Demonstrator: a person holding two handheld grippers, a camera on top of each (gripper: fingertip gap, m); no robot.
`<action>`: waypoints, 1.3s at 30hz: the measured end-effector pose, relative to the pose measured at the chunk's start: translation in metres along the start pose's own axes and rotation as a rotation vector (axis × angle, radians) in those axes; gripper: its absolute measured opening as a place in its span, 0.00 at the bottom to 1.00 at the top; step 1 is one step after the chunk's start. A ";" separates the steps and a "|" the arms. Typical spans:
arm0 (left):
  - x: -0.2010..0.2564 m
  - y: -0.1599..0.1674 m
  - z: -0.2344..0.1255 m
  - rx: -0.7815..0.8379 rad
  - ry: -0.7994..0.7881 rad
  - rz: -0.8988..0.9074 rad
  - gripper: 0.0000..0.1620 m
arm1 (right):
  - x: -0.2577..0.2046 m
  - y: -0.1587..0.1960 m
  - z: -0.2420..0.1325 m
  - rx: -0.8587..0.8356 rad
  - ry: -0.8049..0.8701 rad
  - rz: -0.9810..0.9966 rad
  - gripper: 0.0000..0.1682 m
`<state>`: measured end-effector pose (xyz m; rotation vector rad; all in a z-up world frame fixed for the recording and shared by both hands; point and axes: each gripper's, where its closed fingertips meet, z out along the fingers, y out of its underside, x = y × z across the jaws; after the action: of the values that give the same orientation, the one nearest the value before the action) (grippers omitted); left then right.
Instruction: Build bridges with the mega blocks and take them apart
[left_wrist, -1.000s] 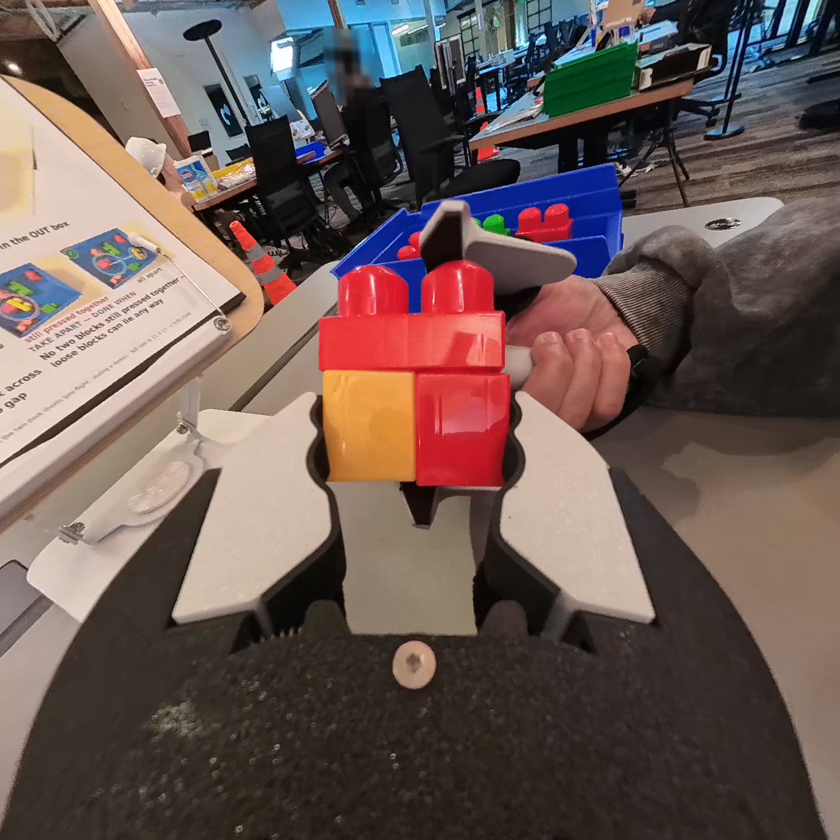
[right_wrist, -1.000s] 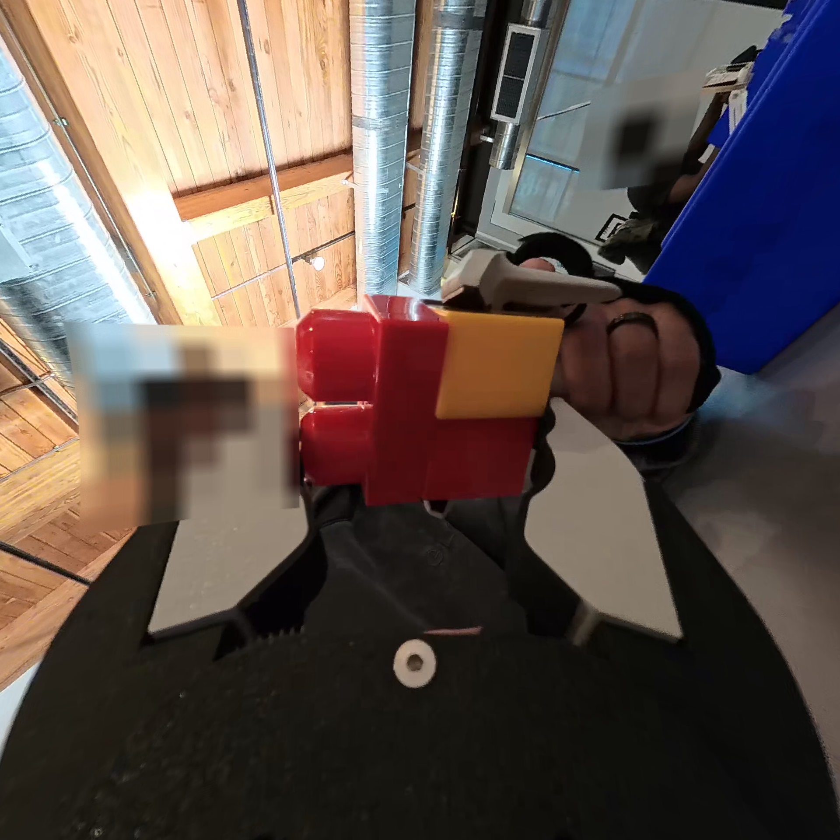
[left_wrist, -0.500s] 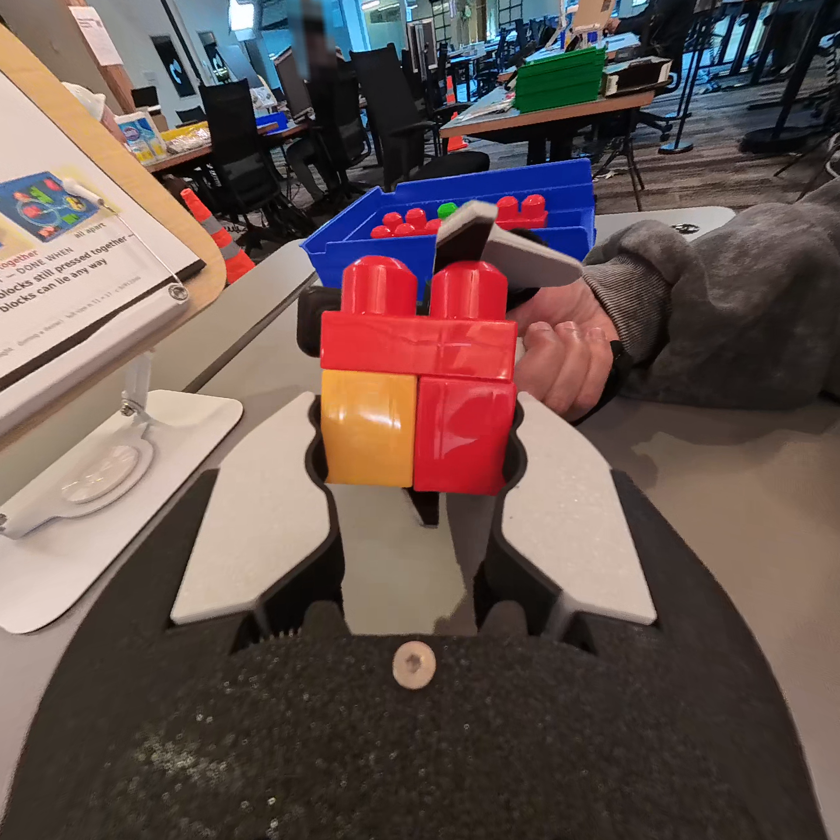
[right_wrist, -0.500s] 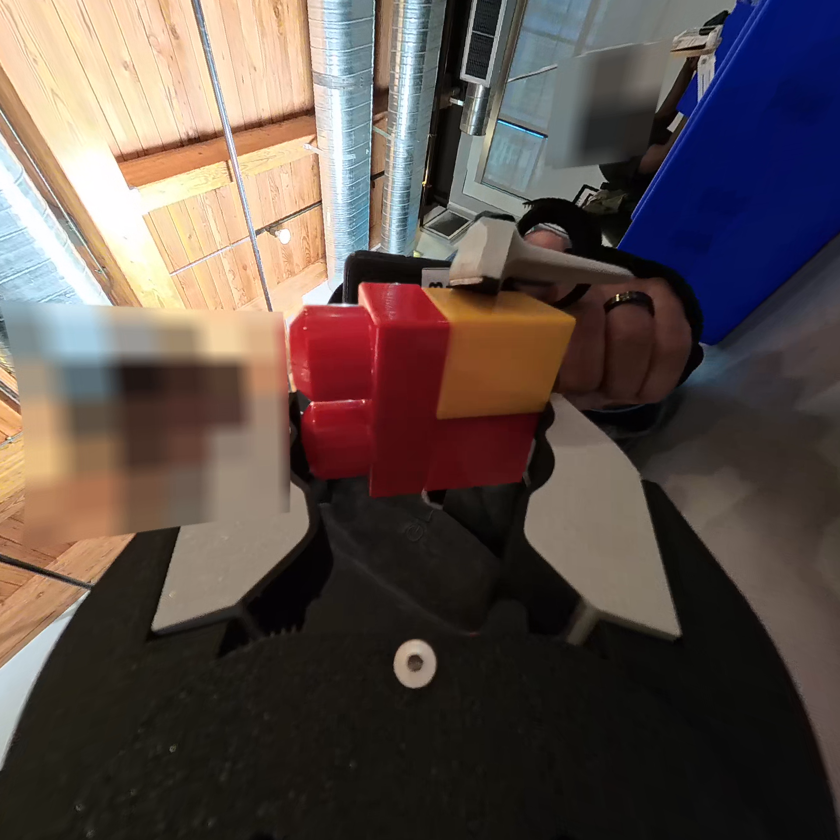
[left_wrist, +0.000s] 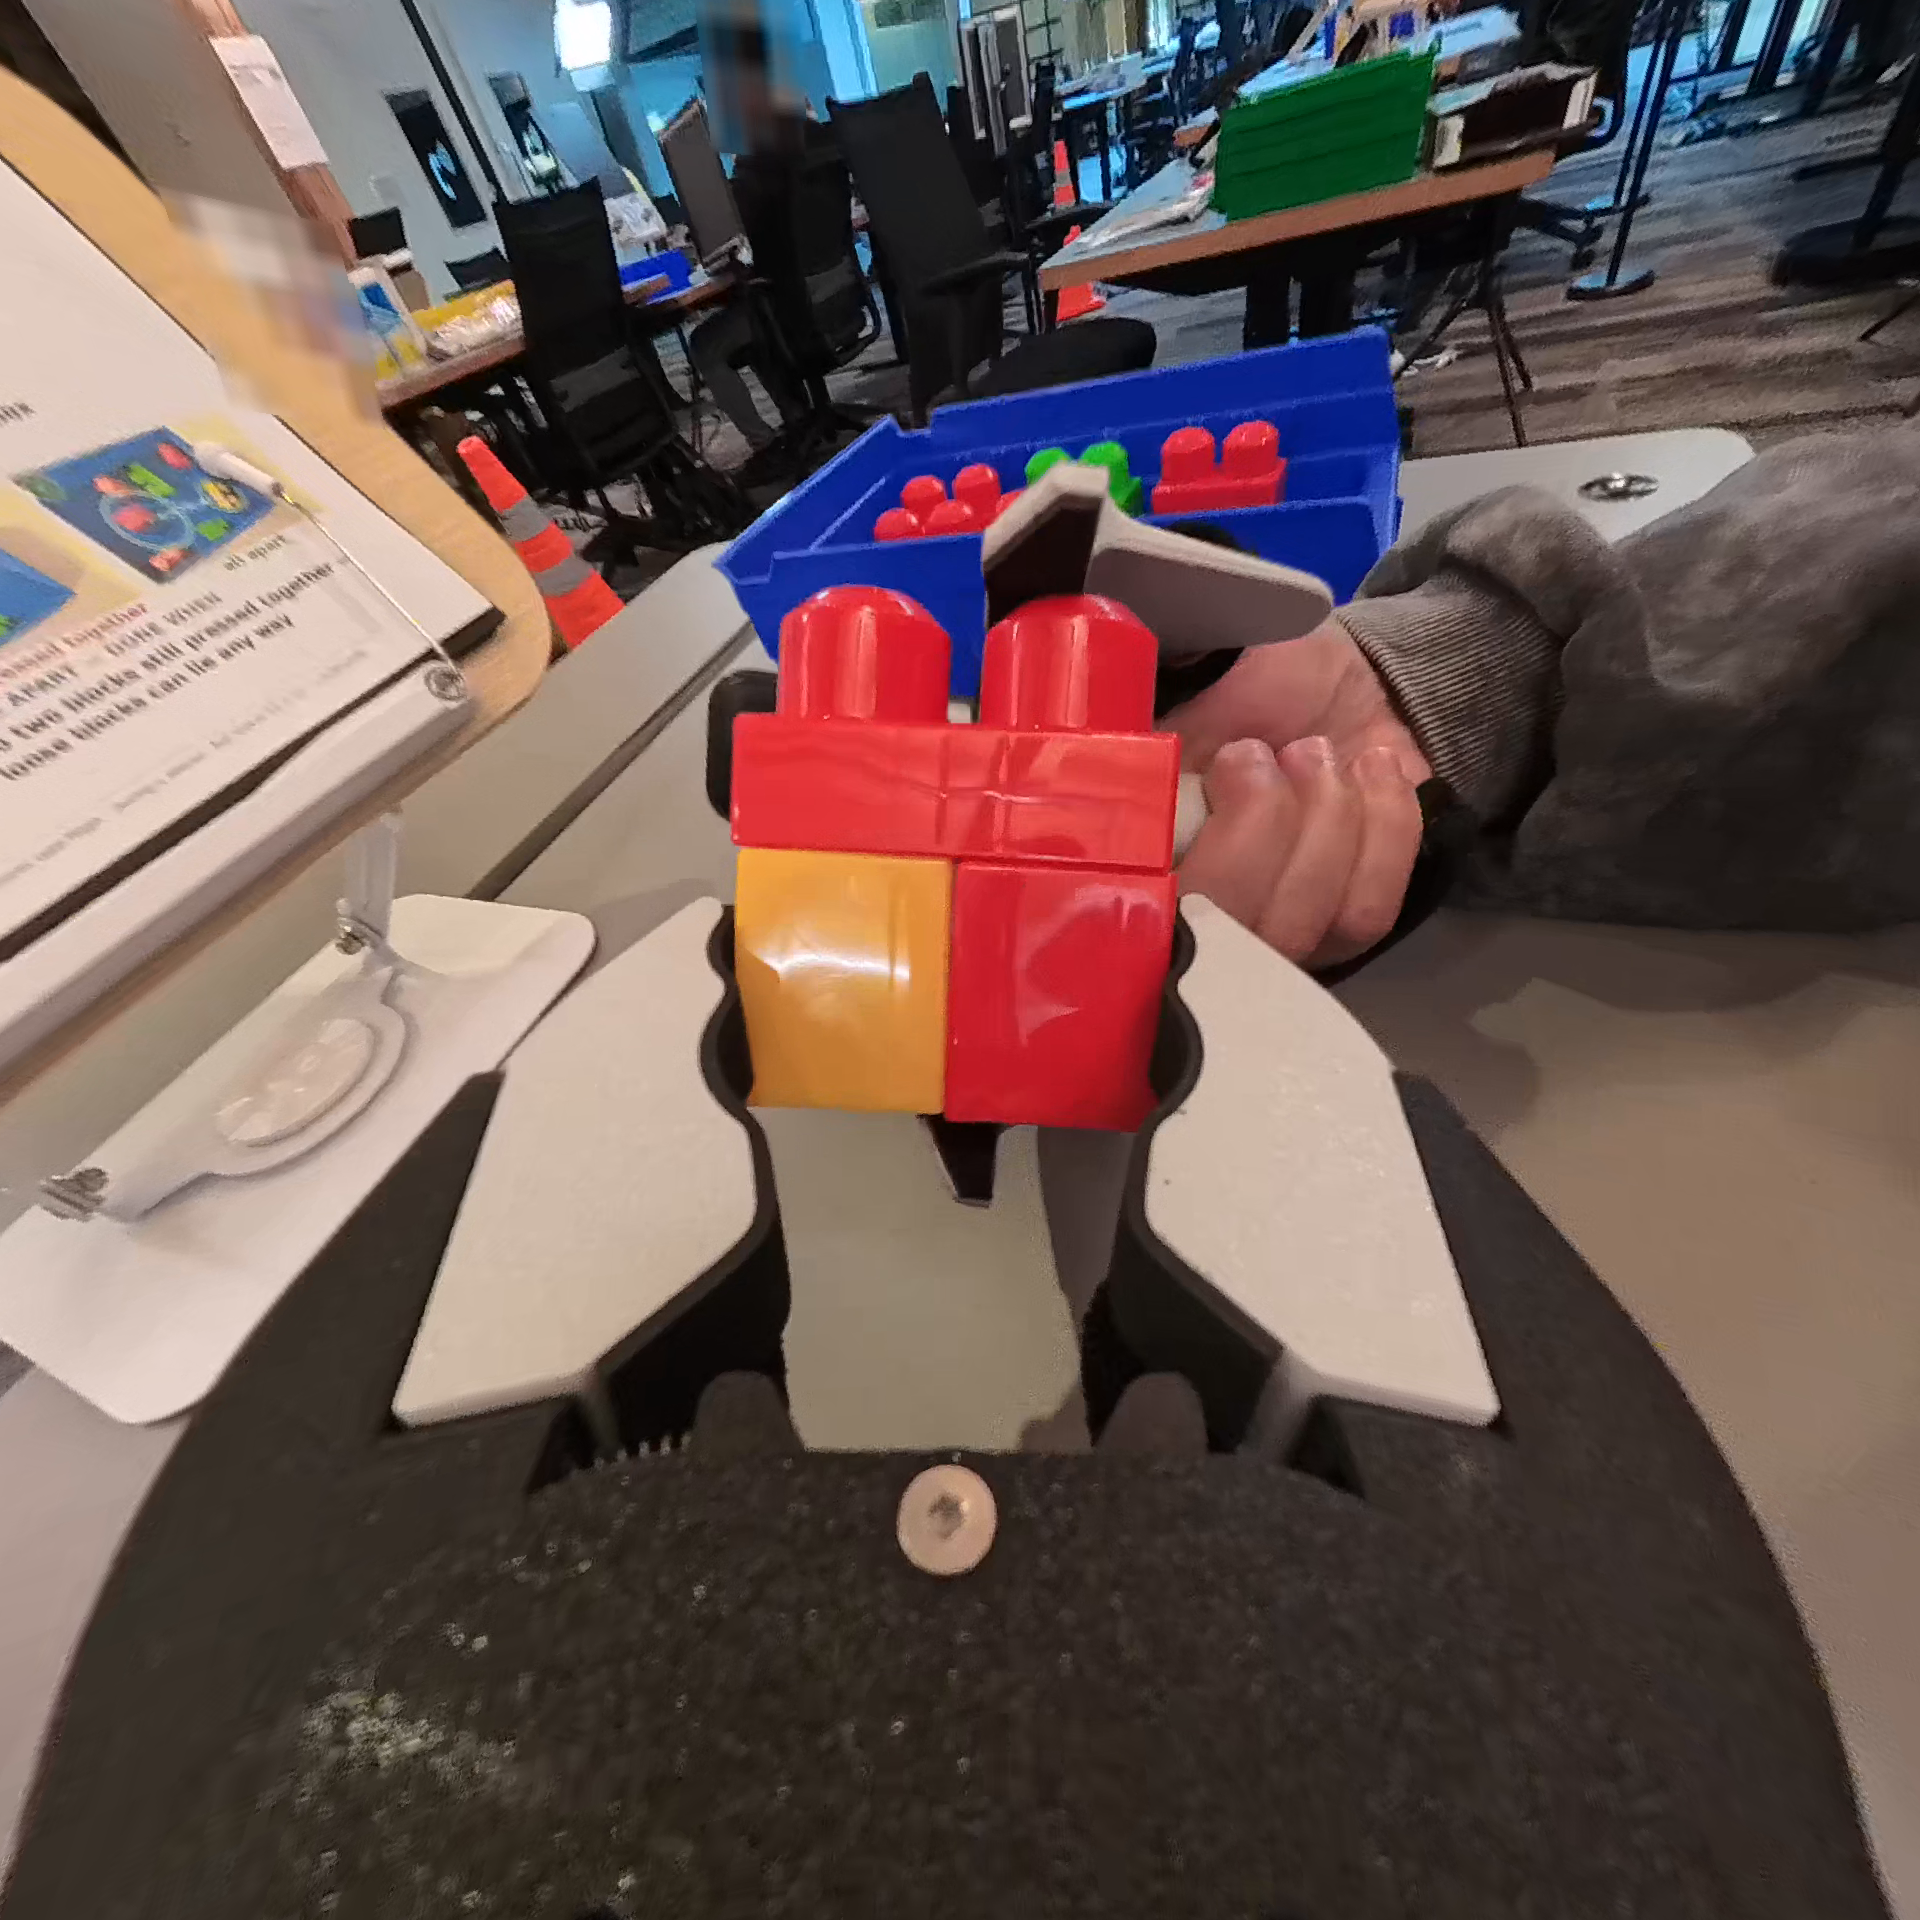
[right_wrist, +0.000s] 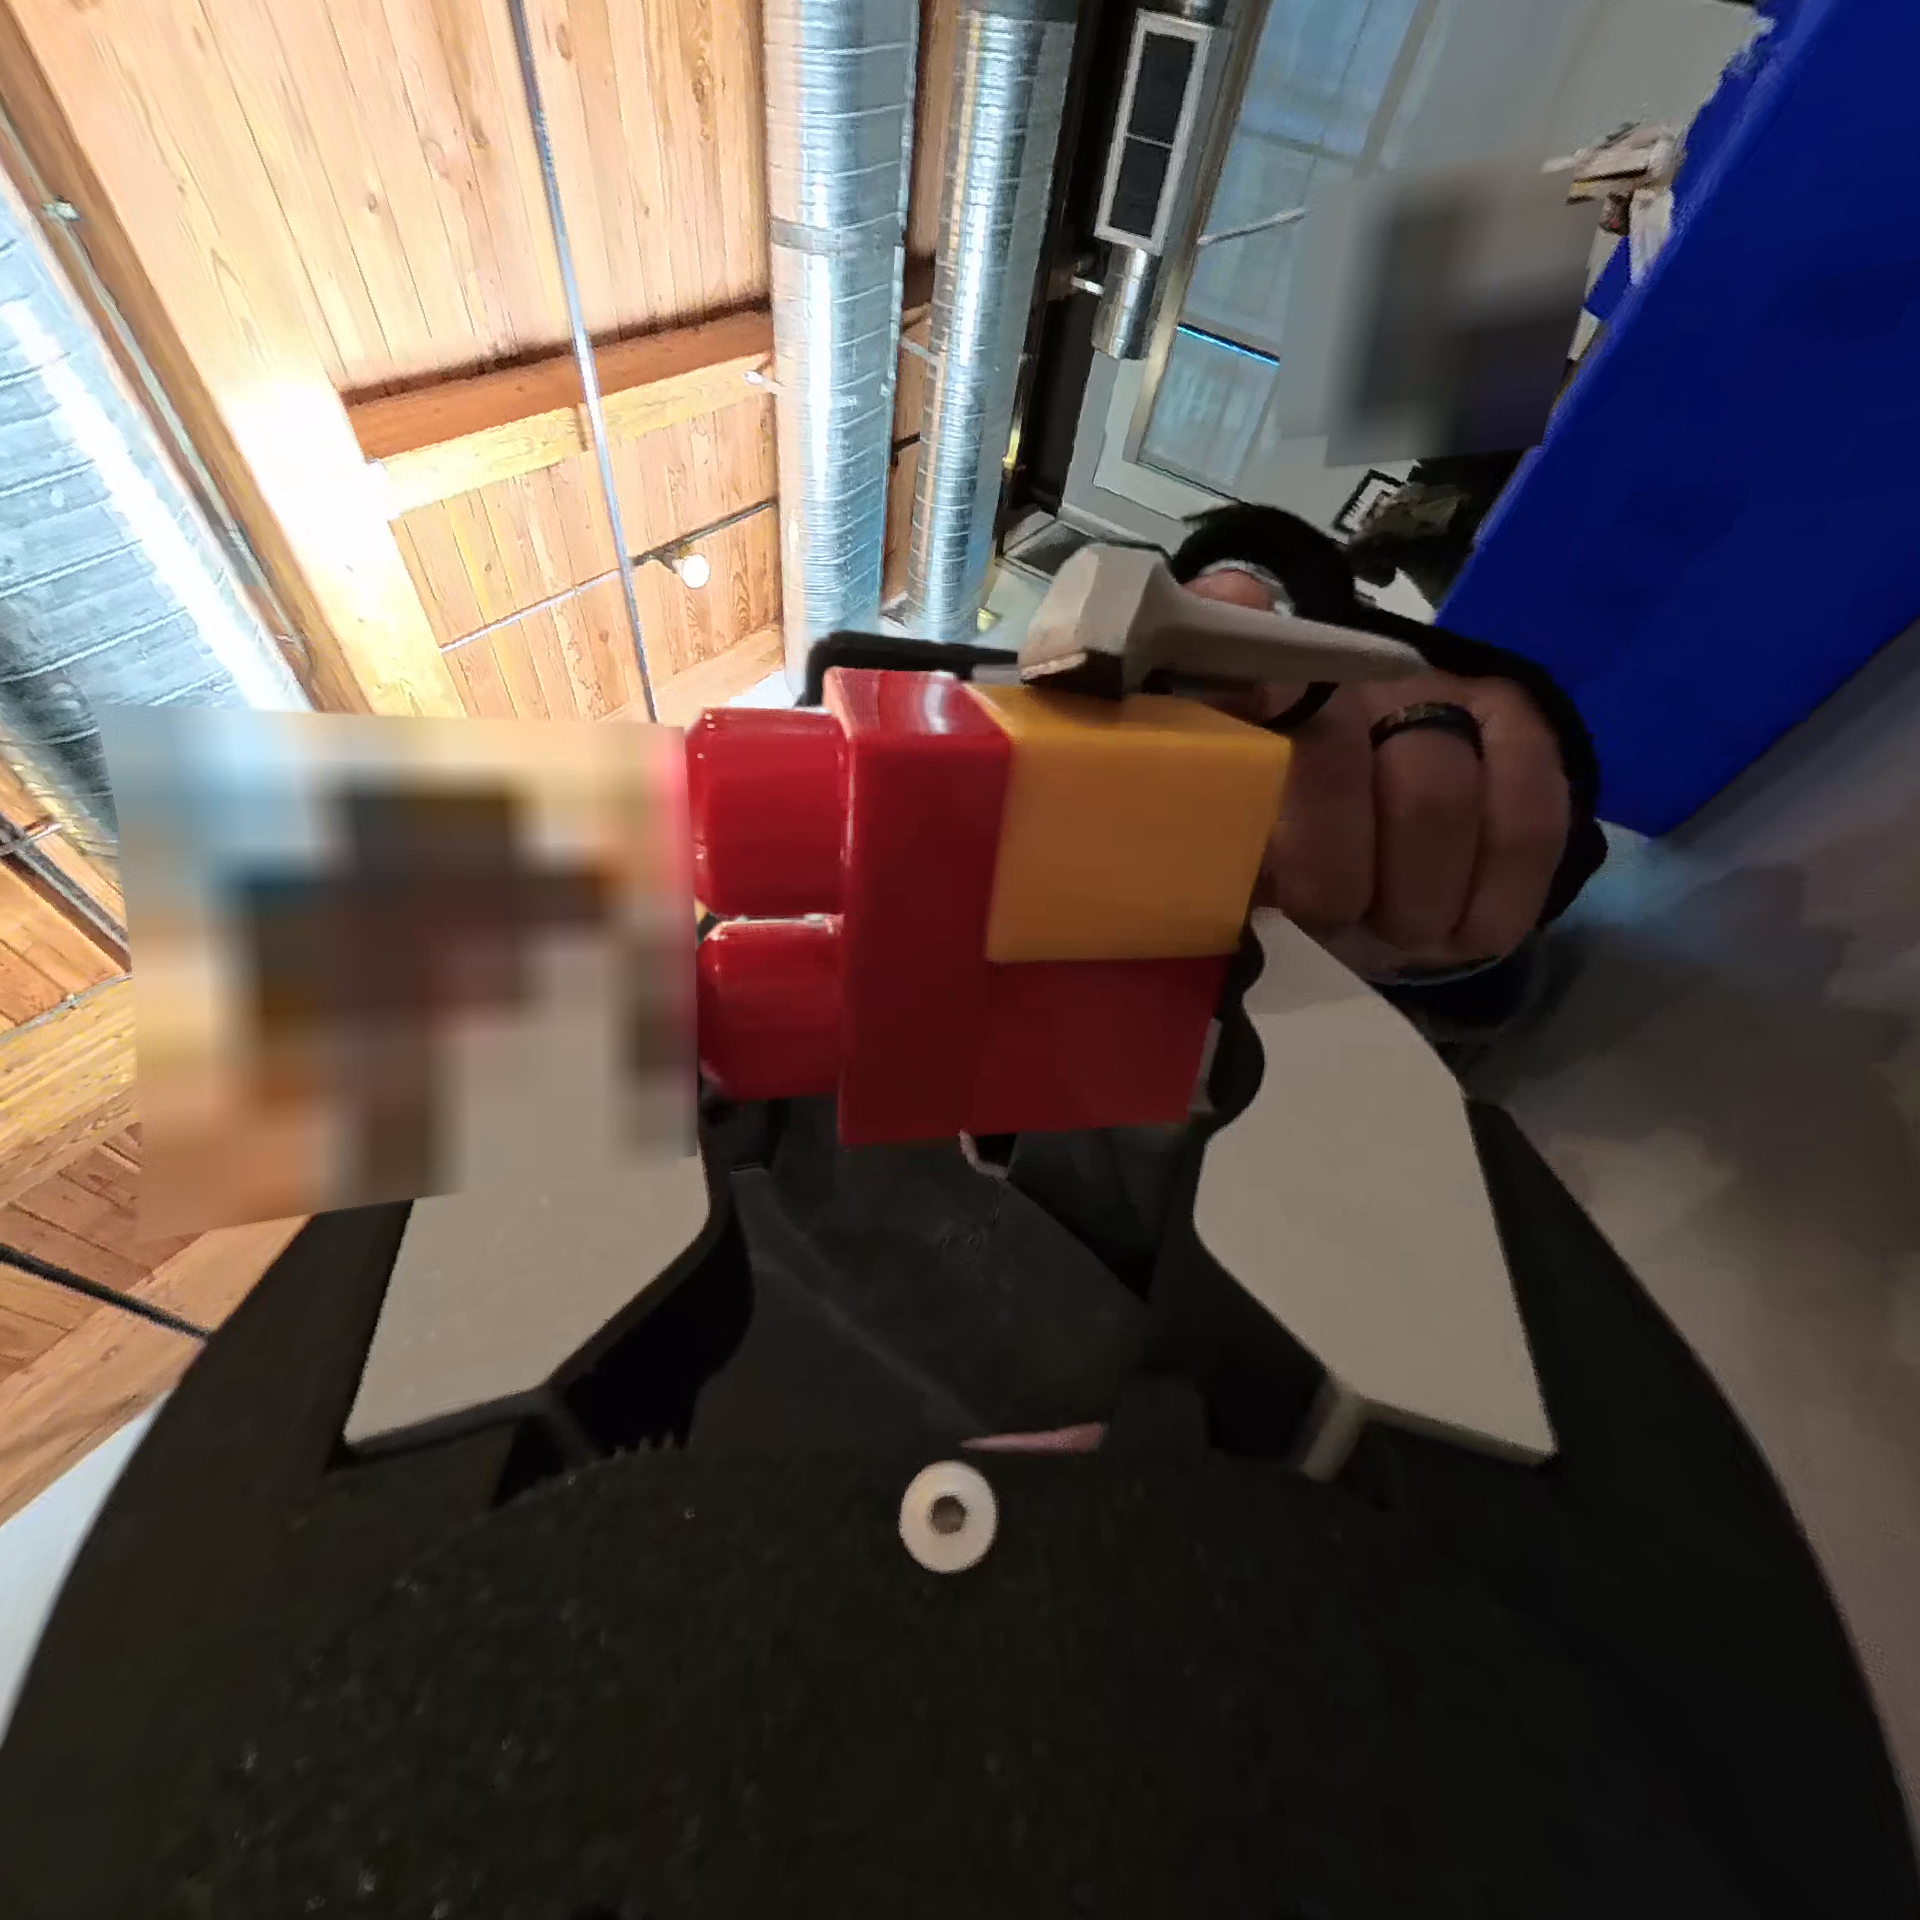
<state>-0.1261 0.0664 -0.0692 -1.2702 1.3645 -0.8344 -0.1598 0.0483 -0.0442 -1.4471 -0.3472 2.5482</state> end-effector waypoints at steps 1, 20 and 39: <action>0.001 -0.004 -0.001 0.019 0.003 -0.002 0.46 | -0.005 -0.004 0.000 0.025 -0.030 -0.007 0.59; 0.015 0.003 0.006 0.010 0.068 -0.022 0.46 | 0.000 -0.008 -0.007 0.043 -0.041 0.021 0.56; -0.038 0.053 0.009 -0.267 -0.251 0.070 0.46 | 0.008 -0.045 -0.052 0.045 0.877 -0.516 0.54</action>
<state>-0.1341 0.1148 -0.1135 -1.4684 1.3373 -0.4360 -0.1166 0.0991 -0.0632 -1.9538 -0.4246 1.3551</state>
